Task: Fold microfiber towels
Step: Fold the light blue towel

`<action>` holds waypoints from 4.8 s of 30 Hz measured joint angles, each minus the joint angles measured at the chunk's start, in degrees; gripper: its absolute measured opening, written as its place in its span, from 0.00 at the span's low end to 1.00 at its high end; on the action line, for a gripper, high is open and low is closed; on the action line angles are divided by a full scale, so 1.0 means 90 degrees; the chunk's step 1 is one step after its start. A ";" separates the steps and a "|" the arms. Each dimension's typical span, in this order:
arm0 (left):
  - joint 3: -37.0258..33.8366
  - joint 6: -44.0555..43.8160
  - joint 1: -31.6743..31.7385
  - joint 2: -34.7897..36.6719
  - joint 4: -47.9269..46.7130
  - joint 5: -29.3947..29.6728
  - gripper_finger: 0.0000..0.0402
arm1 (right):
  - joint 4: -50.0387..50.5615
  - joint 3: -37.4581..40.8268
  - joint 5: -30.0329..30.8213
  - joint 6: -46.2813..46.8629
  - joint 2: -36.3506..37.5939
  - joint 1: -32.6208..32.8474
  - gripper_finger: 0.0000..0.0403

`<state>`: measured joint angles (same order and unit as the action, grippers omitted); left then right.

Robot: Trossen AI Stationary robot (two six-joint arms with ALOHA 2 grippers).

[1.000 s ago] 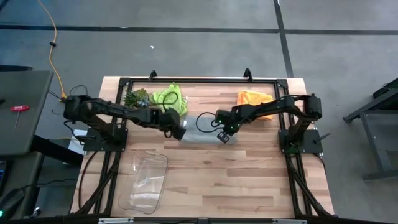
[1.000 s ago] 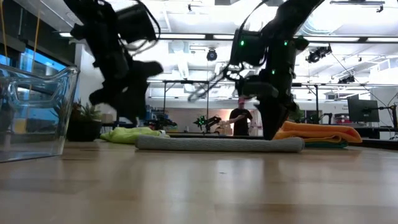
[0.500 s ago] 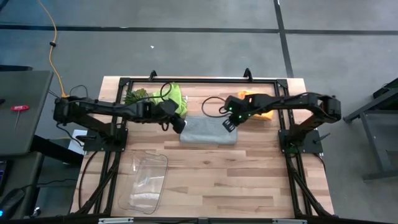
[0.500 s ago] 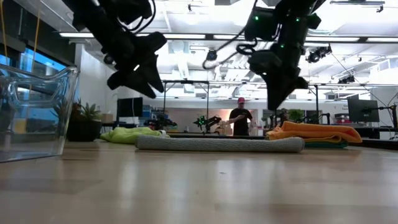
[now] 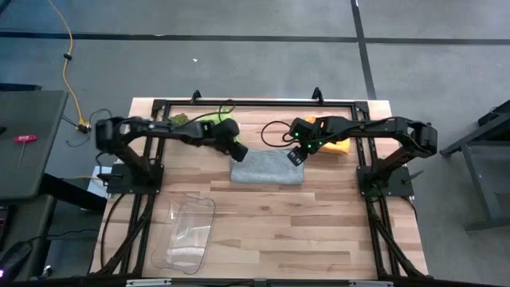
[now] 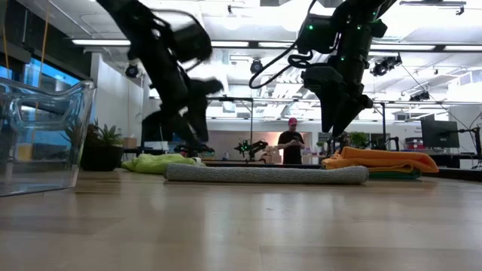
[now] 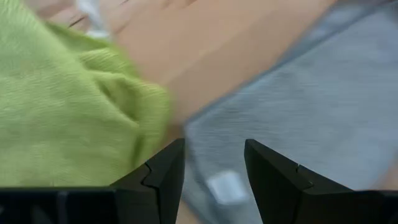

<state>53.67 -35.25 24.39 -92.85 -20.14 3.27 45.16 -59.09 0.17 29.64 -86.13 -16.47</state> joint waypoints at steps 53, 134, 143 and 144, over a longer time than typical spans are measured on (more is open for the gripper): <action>0.0463 0.0104 -0.0004 -0.1364 0.0295 0.0669 0.21 | -0.0080 0.0000 0.0004 0.0376 0.0000 0.0000 0.46; 0.0461 0.0592 -0.0193 -0.0478 0.0048 0.0638 0.00 | -0.3688 0.2739 -0.0191 0.1278 0.0316 -0.0505 0.23; 0.0461 0.0588 -0.0160 -0.0480 0.0029 0.0624 0.00 | -0.3695 0.2739 -0.0185 0.1131 0.0316 -0.0505 0.02; 0.0461 0.0589 -0.0143 -0.0480 0.0019 0.0614 0.00 | -0.3674 0.2739 -0.0185 0.1104 0.0316 -0.0505 0.01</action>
<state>57.82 -29.95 23.11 -97.17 -19.97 8.80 12.10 -34.44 -1.50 39.58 -83.29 -21.02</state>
